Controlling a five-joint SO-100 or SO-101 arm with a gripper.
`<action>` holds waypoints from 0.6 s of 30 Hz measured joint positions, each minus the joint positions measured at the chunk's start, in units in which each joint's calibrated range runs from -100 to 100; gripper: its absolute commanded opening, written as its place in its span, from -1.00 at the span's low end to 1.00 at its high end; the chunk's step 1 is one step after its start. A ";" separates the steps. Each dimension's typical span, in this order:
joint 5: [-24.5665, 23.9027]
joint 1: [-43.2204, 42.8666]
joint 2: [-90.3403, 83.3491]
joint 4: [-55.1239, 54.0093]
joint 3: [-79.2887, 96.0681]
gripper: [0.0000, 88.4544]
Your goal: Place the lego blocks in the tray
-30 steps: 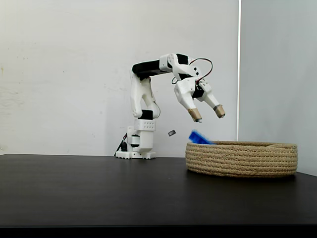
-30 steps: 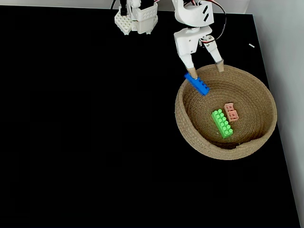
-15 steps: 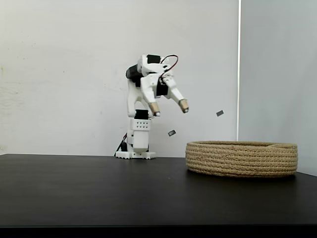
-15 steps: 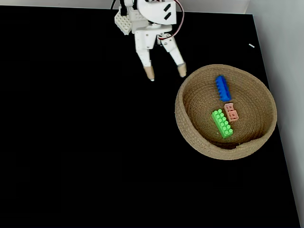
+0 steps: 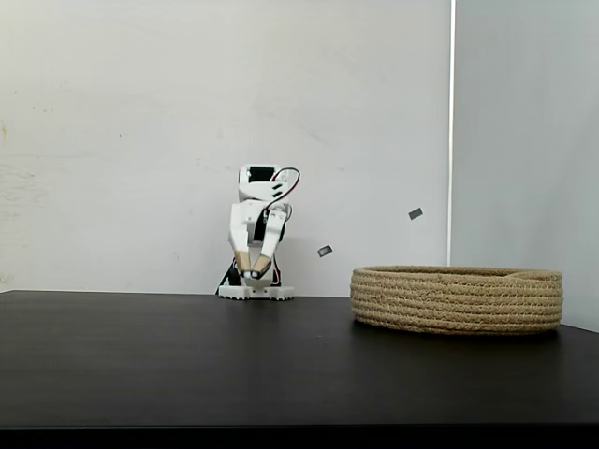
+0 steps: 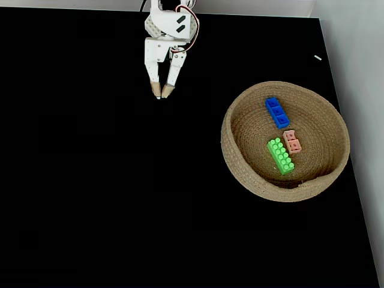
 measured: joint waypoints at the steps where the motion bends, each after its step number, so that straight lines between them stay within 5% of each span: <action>1: 0.20 0.00 -2.37 0.81 2.47 -1.00; 18: 0.98 -3.50 -24.34 29.88 10.78 -1.00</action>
